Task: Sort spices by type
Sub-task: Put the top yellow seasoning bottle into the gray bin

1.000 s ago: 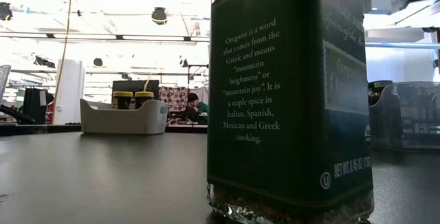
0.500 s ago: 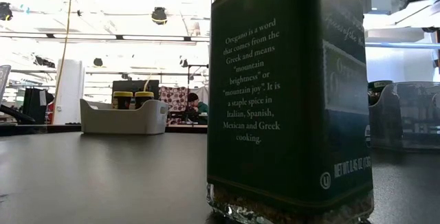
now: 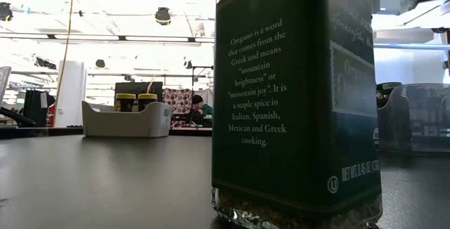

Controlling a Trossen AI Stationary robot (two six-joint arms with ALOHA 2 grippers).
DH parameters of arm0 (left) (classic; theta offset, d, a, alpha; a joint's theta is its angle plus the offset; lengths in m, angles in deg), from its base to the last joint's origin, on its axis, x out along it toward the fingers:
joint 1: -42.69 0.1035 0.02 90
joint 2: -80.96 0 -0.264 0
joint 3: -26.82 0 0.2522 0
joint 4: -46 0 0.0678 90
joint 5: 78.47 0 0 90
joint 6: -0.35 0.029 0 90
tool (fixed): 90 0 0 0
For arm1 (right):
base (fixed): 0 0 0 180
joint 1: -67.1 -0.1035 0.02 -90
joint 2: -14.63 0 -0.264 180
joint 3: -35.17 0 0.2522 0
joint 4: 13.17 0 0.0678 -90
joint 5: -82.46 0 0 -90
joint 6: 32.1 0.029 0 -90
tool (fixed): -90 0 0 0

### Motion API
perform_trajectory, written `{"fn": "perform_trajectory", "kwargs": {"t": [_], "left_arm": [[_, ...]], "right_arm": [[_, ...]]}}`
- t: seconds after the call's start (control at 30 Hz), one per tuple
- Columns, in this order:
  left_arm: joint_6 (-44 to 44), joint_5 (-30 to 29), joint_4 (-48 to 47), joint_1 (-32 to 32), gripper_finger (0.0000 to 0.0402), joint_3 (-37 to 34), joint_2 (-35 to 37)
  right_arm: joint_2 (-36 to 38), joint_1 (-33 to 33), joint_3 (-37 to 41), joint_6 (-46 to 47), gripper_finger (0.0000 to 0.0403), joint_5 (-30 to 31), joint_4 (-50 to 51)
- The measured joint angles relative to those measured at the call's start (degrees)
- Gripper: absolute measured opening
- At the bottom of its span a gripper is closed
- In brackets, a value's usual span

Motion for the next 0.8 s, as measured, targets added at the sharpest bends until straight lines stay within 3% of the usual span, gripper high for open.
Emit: {"fn": "perform_trajectory", "kwargs": {"t": [0.37, 0.5, 0.8], "left_arm": [[3.2, -0.5, 0.2, 10.9, 0.0266, 0.0, 8.1], [8.3, -0.2, 0.1, 19.2, 0.0266, -0.1, 11.7], [27.6, 9.8, 4.9, 39.8, 0.0266, -0.2, 16.5]], "right_arm": [[-0.6, 0.0, 0.0, 1.8, 0.0386, 0.5, 0.2], [-0.6, 0.4, 2.2, 3.2, 0.0386, 4.2, 0.1], [-0.6, 4.7, 3.0, 2.7, 0.0371, 9.9, 13.5]]}}
